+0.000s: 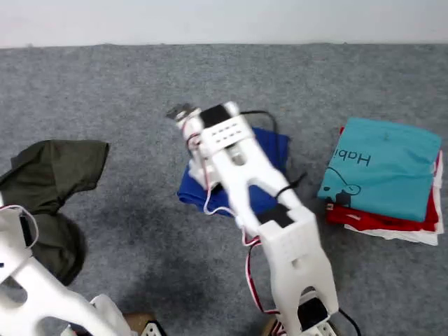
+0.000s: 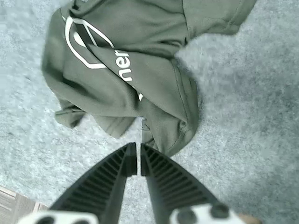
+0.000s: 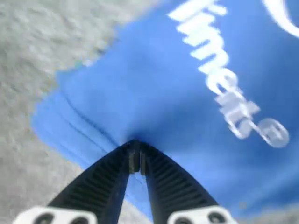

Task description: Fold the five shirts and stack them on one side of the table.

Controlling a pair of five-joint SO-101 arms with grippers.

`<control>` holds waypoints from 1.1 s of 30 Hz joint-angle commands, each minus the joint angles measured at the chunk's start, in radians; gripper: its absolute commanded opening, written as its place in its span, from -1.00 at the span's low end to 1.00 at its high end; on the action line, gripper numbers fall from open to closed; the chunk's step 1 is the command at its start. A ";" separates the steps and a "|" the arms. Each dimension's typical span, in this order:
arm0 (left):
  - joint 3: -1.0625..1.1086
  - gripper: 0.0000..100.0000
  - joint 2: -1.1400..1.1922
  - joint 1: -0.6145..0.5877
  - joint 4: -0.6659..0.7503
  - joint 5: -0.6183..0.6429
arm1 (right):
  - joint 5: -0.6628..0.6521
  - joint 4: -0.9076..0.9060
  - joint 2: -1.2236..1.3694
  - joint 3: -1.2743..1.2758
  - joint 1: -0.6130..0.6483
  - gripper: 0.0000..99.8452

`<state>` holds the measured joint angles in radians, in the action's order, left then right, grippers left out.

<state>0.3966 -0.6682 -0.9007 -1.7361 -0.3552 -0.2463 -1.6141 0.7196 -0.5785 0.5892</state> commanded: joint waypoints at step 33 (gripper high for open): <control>0.038 -0.95 -0.012 0.060 0.038 -0.006 | 0.753 -0.150 -0.087 -0.204 -0.223 -0.27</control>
<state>0.4626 -0.6682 -0.8792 -1.7223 -0.3552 0.3997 -1.7538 0.6291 -0.7380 0.3775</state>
